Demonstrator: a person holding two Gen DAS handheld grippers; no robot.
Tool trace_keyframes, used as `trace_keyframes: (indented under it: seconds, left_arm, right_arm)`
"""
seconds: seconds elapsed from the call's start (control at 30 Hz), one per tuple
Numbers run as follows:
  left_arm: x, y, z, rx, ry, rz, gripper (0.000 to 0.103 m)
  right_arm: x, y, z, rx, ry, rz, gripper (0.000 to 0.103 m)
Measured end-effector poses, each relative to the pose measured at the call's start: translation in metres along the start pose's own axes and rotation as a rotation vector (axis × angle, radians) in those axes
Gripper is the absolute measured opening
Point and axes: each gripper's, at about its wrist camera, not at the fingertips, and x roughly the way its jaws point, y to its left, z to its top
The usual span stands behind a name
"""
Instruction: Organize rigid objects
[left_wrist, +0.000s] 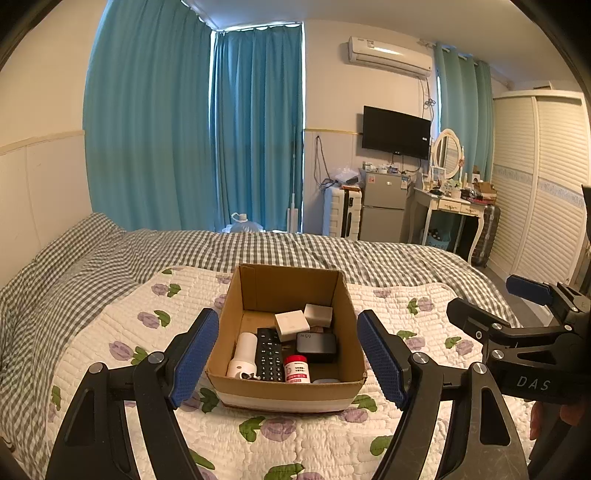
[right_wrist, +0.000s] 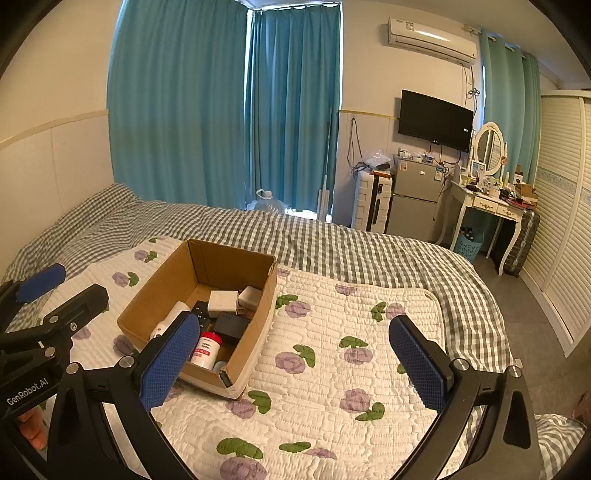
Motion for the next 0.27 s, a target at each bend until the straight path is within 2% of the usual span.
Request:
trace_keyframes:
  seconds: [0.27]
  left_arm:
    - [0.0025,-0.0016,-0.0042,0.021,0.011,-0.011,0.081]
  right_arm:
    - [0.0019,-0.0006,0.0001,-0.001,0.006,0.001,0.103]
